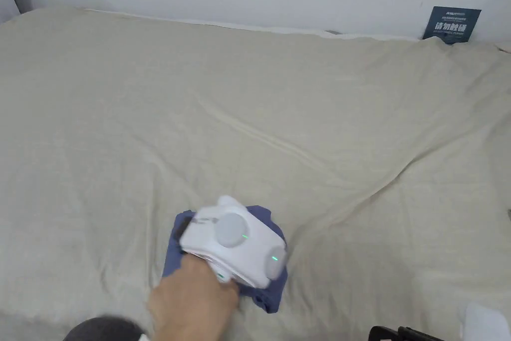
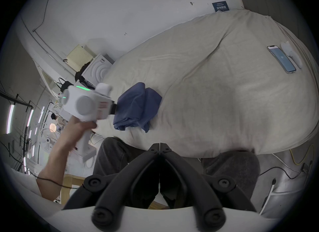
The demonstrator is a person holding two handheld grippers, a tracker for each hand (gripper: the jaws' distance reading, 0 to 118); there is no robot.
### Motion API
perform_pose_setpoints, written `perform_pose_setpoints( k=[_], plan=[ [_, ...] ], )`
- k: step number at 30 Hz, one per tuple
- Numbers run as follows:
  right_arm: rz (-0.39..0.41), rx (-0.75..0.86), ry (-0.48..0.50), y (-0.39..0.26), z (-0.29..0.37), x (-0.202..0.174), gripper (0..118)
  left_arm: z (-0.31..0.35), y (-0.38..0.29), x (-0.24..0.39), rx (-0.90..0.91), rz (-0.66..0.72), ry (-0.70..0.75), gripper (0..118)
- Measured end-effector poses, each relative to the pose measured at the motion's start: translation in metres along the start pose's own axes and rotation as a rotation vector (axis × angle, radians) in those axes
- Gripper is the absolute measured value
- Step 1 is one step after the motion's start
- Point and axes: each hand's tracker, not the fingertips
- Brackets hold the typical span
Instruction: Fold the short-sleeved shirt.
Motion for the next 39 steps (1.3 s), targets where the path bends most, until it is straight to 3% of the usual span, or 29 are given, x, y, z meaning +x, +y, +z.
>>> perform_pose_setpoints(
  k=[3, 5, 6, 9, 11, 15, 17, 19, 23, 27, 30, 32, 34, 36, 37, 38, 39],
  plan=[
    [-0.022, 0.026, -0.036, -0.003, 0.019, 0.008, 0, 0.044, 0.002, 0.088, 0.101, -0.111, 0.147, 0],
    [-0.072, 0.04, -0.074, -0.002, 0.033, 0.014, 0, 0.072, -0.002, 0.13, 0.269, -0.218, 0.178, 0],
    [-0.076, 0.058, -0.072, -0.002, 0.039, 0.017, 0, 0.083, -0.002, 0.139, 0.319, -0.222, 0.122, 0],
    [-0.073, 0.065, -0.114, 0.002, 0.05, 0.021, 0, 0.095, 0.005, 0.135, 0.312, -0.124, -0.324, 0],
    [-0.062, 0.073, -0.128, 0.005, 0.054, 0.022, 0, 0.1, 0.006, 0.099, 0.335, 0.043, -0.421, 0],
    [-0.06, 0.056, -0.09, 0.026, 0.032, 0.018, 0, 0.074, 0.024, -0.006, 0.243, 0.21, -0.904, 0],
    [-0.025, 0.029, -0.058, 0.041, 0.007, 0.001, 0, 0.05, 0.026, -0.065, 0.192, 0.328, -1.038, 0],
    [0.006, -0.008, 0.032, 0.059, -0.027, -0.019, 0, 0.021, 0.014, -0.127, 0.185, 0.337, -1.04, 0],
    [0.019, -0.094, 0.234, 0.094, -0.105, -0.057, 0, -0.033, -0.024, -0.209, 0.222, 0.407, -0.894, 0],
    [0.0, -0.209, 0.374, 0.117, -0.2, -0.065, 0, -0.083, -0.067, -0.236, 0.118, 0.528, -0.985, 0],
    [-0.084, -0.322, 0.582, 0.112, -0.253, -0.036, 0, -0.116, -0.079, -0.226, 0.084, 0.544, -1.085, 0],
    [-0.158, -0.355, 0.611, 0.102, -0.274, -0.012, 0, -0.129, -0.082, -0.217, 0.064, 0.53, -1.146, 0],
    [-0.254, -0.372, 0.532, 0.088, -0.289, 0.021, 0, -0.146, -0.083, -0.208, 0.059, 0.556, -1.218, 0],
    [-0.454, -0.344, 0.755, 0.079, -0.293, 0.046, 1, -0.156, -0.085, -0.203, 0.083, 0.582, -1.272, 0],
    [-0.498, -0.331, 0.75, 0.077, -0.291, 0.05, 1, -0.159, -0.083, -0.202, 0.093, 0.579, -1.309, 6],
    [-0.5, -0.318, 0.732, 0.076, -0.289, 0.053, 1, -0.161, -0.083, -0.199, 0.088, 0.578, -1.284, 44],
    [-0.469, -0.326, 0.728, 0.076, -0.288, 0.053, 1, -0.164, -0.081, -0.195, 0.093, 0.582, -1.289, 93]
  ],
)
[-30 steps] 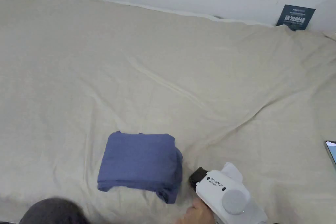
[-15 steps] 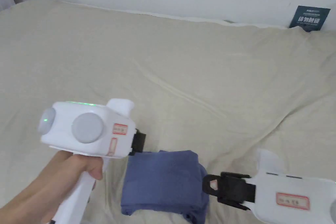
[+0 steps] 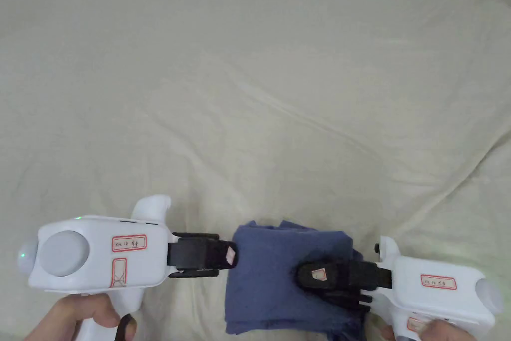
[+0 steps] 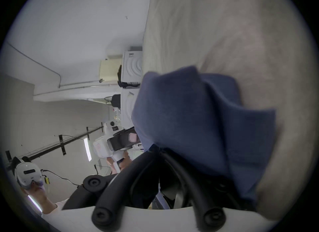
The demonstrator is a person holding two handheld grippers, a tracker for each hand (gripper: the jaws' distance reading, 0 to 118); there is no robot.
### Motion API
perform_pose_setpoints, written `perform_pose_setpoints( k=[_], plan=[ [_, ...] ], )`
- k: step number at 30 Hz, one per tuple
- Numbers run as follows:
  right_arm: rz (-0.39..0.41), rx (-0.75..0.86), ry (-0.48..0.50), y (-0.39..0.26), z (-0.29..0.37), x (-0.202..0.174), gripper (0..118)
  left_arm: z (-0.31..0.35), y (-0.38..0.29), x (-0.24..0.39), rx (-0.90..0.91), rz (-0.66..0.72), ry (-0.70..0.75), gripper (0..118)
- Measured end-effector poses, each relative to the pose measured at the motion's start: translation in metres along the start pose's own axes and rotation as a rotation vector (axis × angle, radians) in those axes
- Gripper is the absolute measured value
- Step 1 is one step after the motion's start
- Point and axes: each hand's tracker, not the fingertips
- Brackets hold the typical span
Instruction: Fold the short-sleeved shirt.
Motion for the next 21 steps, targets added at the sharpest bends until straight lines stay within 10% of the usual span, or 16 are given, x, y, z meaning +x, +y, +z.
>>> perform_pose_setpoints(
  k=[1, 11, 12, 14, 21],
  plan=[
    [0.009, -0.005, -0.009, 0.001, 0.0, -0.002, 1, -0.01, -0.002, -0.002, -0.047, 0.006, -0.057, 118],
    [0.026, -0.009, -0.051, -0.006, -0.007, -0.014, 1, -0.069, -0.012, -0.016, -0.072, 0.065, -0.399, 112],
    [0.023, -0.009, -0.051, -0.006, -0.007, -0.015, 1, -0.071, -0.012, -0.018, -0.078, 0.087, -0.437, 96],
    [0.024, -0.007, -0.061, -0.006, -0.006, -0.018, 1, -0.069, -0.011, -0.019, -0.095, 0.095, -0.405, 20],
    [0.158, 0.003, -0.217, -0.013, -0.001, -0.068, 1, -0.054, 0.001, -0.036, -0.122, 0.129, -0.297, 20]
  ],
)
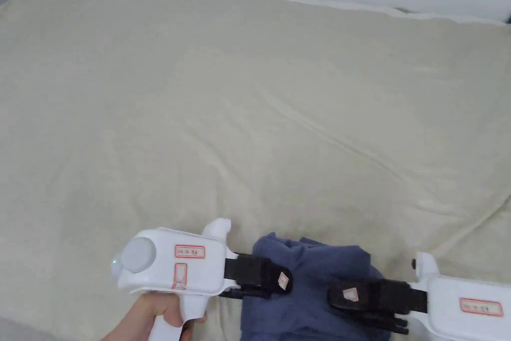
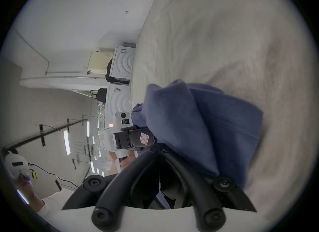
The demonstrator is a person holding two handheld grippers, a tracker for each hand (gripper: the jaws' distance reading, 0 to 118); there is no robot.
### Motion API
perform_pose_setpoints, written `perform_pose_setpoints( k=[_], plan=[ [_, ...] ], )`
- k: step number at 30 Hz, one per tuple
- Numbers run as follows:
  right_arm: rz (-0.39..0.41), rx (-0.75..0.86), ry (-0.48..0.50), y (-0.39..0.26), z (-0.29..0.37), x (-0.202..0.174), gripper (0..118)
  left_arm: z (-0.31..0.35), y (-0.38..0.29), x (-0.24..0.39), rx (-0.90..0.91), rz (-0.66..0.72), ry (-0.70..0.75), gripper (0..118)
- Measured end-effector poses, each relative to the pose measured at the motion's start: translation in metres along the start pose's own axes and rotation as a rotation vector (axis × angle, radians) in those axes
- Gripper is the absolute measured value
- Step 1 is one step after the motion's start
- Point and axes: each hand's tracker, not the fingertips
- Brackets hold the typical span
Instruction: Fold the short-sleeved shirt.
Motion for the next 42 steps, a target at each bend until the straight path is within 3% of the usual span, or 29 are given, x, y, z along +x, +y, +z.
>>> perform_pose_setpoints(
  k=[5, 9, 14, 19, 20, 22, 24, 28, 29, 30, 31, 32, 33, 37, 42],
  plan=[
    [0.042, 0.042, 0.004, 0.007, 0.025, -0.02, 1, 0.089, 0.025, 0.019, 0.054, -0.121, 0.14, 20],
    [0.079, 0.095, -0.044, 0.027, 0.041, -0.032, 1, 0.194, 0.074, -0.009, 0.114, -0.111, 0.401, 20],
    [0.08, 0.181, -0.058, 0.048, 0.059, -0.037, 1, 0.315, 0.136, -0.085, 0.19, 0.02, 0.671, 20],
    [0.037, 0.216, -0.125, 0.058, 0.063, -0.038, 1, 0.372, 0.167, -0.116, 0.262, 0.126, 0.862, 20],
    [0.035, 0.213, -0.136, 0.06, 0.062, -0.038, 1, 0.376, 0.172, -0.118, 0.258, 0.093, 0.907, 38],
    [0.036, 0.21, -0.179, 0.066, 0.062, -0.039, 1, 0.377, 0.179, -0.114, 0.273, 0.056, 0.97, 118],
    [0.038, 0.209, -0.195, 0.068, 0.061, -0.043, 1, 0.376, 0.171, -0.095, 0.265, -0.024, 1.06, 111],
    [0.105, 0.247, -0.217, 0.07, 0.064, -0.06, 1, 0.342, 0.163, -0.056, 0.31, -0.004, 1.012, 113],
    [0.132, 0.275, -0.243, 0.069, 0.066, -0.067, 1, 0.335, 0.149, -0.04, 0.365, -0.052, 0.982, 110],
    [0.165, 0.301, -0.289, 0.069, 0.07, -0.073, 1, 0.321, 0.141, -0.019, 0.375, -0.126, 0.912, 98],
    [0.223, 0.327, -0.352, 0.068, 0.073, -0.084, 1, 0.3, 0.133, 0.006, 0.417, -0.222, 0.795, 58],
    [0.267, 0.358, -0.412, 0.067, 0.076, -0.094, 1, 0.275, 0.128, 0.024, 0.386, -0.245, 0.808, 0],
    [0.305, 0.389, -0.476, 0.065, 0.077, -0.105, 1, 0.255, 0.124, 0.044, 0.422, -0.324, 0.83, 0],
    [0.509, 0.547, -0.784, 0.059, 0.094, -0.157, 1, 0.16, 0.108, 0.143, 0.472, -0.463, 0.656, 0],
    [0.706, 0.802, -1.06, 0.051, 0.127, -0.217, 1, 0.062, 0.075, 0.292, 0.703, -0.655, 0.657, 0]
  ],
)
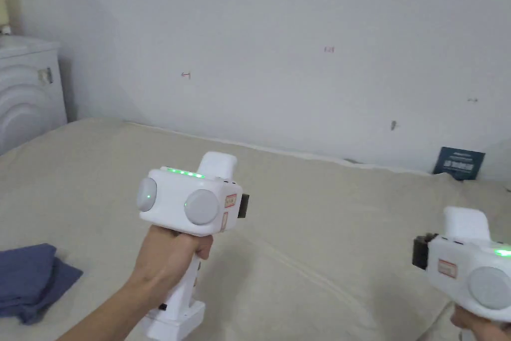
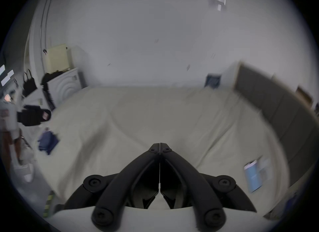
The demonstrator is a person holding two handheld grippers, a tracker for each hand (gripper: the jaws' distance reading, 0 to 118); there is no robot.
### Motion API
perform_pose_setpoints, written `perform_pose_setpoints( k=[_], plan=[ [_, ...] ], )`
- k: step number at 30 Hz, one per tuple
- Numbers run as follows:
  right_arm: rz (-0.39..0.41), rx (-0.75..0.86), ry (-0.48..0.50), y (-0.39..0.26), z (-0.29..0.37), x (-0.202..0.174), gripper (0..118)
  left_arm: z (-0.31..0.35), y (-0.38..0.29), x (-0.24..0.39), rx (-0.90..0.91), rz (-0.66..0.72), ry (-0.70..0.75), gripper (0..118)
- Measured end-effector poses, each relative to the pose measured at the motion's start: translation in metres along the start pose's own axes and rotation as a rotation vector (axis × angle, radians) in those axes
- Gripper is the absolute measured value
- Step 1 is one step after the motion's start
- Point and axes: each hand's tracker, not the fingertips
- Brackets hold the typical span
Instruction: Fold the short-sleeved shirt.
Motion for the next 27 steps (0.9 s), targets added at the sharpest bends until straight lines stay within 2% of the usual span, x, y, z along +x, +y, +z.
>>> perform_pose_setpoints(
  k=[2, 7, 8, 13, 16, 17, 18, 19, 20, 21, 22, 23, 24, 25, 27],
  plan=[
    [0.039, 0.097, -0.056, 0.018, 0.016, 0.008, 1, 0.009, 0.026, 0.04, 0.097, -0.059, 0.02, 0],
    [-0.02, 0.265, -0.105, 0.066, 0.047, 0.03, 1, 0.029, 0.082, 0.085, 0.279, -0.031, 0.044, 0],
    [-0.035, 0.27, -0.109, 0.074, 0.051, 0.036, 1, 0.035, 0.088, 0.088, 0.325, -0.023, 0.048, 3],
    [-0.081, 0.316, -0.066, 0.098, 0.067, 0.057, 1, 0.077, 0.105, 0.109, 0.352, -0.08, 0.017, 8],
    [-0.042, 0.338, -0.105, 0.103, 0.072, 0.06, 1, 0.074, 0.11, 0.108, 0.368, -0.094, 0.047, 10],
    [-0.039, 0.354, -0.107, 0.102, 0.074, 0.061, 1, 0.075, 0.111, 0.109, 0.375, -0.097, 0.046, 14],
    [-0.037, 0.357, -0.108, 0.103, 0.077, 0.062, 1, 0.075, 0.114, 0.113, 0.377, -0.114, 0.071, 26],
    [-0.036, 0.362, -0.11, 0.105, 0.079, 0.063, 2, 0.073, 0.117, 0.114, 0.37, -0.14, 0.114, 53],
    [-0.04, 0.377, -0.117, 0.105, 0.079, 0.064, 10, 0.073, 0.119, 0.114, 0.375, -0.147, 0.111, 82],
    [-0.041, 0.387, -0.134, 0.107, 0.08, 0.065, 25, 0.074, 0.12, 0.114, 0.39, -0.155, 0.098, 84],
    [-0.04, 0.388, -0.147, 0.11, 0.08, 0.067, 54, 0.074, 0.12, 0.115, 0.365, -0.135, 0.105, 90],
    [-0.043, 0.383, -0.163, 0.112, 0.08, 0.07, 100, 0.072, 0.122, 0.115, 0.35, -0.124, 0.142, 110],
    [-0.036, 0.378, -0.159, 0.114, 0.085, 0.068, 118, 0.072, 0.125, 0.115, 0.32, -0.101, 0.185, 118],
    [-0.032, 0.466, -0.157, 0.113, 0.089, 0.064, 118, 0.074, 0.126, 0.111, 0.326, -0.06, 0.179, 118],
    [-0.023, 0.41, -0.201, 0.114, 0.091, 0.06, 118, 0.077, 0.129, 0.106, 0.332, -0.019, 0.144, 118]
  ],
)
